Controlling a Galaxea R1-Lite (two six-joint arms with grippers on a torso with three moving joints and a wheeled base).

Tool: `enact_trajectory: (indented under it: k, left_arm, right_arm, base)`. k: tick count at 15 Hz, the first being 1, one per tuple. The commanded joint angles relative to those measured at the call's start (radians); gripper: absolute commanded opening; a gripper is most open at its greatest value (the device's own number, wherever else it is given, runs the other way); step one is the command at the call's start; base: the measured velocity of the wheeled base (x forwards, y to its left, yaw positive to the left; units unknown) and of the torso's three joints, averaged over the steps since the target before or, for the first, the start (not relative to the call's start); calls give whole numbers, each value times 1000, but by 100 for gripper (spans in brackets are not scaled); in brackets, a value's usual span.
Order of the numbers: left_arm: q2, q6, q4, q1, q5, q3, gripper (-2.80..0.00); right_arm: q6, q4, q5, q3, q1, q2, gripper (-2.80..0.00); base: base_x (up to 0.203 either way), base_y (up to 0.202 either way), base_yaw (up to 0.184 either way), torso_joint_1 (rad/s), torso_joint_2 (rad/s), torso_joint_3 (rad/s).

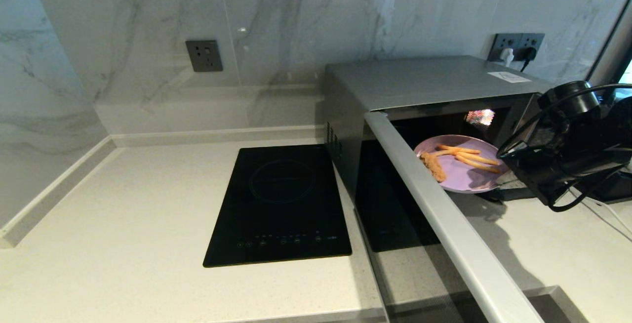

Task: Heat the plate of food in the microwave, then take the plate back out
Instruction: Put the plate in the microwave oven

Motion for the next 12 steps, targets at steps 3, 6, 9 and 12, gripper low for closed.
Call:
enact_trajectory:
  k: [3,6,9,12]
  left_arm:
    - [1,-1,0,1,0,0,-280]
    - [1,-1,0,1,0,0,-280]
    - [1,-2,0,1,0,0,-280]
    - [1,-1,0,1,0,0,-280]
  right_arm:
    - [79,3,-33,-98,46,90,-280]
    - [111,3,-32,-156,52,135,-280]
    - [118,3,-29,-206,54,189,-280]
    - [119,3,11,-271,62,241,-280]
  base:
    - [0,0,0,0,0,0]
    - [0,0,0,0,0,0]
    - [0,0,0,0,0,0]
    - [0,0,0,0,0,0]
